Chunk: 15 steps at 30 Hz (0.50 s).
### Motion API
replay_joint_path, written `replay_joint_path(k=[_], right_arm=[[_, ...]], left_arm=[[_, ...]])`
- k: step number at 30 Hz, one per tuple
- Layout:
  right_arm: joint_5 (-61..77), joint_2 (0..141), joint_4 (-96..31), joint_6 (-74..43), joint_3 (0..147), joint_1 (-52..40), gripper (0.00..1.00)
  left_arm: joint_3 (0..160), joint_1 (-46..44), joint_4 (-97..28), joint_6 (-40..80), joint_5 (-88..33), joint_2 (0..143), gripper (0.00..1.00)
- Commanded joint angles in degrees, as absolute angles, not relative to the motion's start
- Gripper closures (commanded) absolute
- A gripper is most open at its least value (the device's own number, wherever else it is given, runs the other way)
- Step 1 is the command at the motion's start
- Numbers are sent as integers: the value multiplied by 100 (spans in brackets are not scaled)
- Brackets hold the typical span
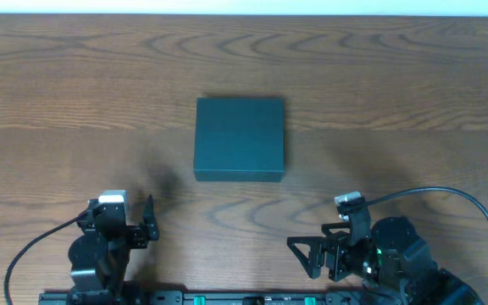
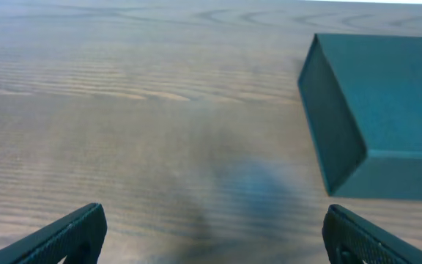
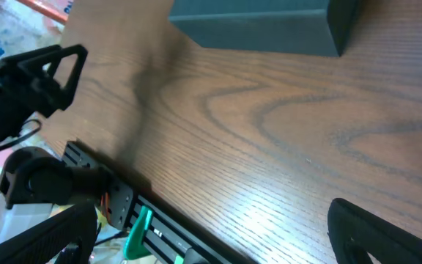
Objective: Pack container
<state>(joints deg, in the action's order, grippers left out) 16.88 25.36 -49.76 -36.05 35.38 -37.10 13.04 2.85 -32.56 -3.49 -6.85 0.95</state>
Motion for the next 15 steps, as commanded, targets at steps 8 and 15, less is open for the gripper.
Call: replay_joint_path(k=[8,15], right_arm=[[1649,2502,-4971,-3682,3514,-3758,1],[1649,2502,-4971,-3682,3514,-3758,1]], left_arm=[[733,292,-2561,-213,-600,21,5],[733,287,-2563,-215,-598,25,5]])
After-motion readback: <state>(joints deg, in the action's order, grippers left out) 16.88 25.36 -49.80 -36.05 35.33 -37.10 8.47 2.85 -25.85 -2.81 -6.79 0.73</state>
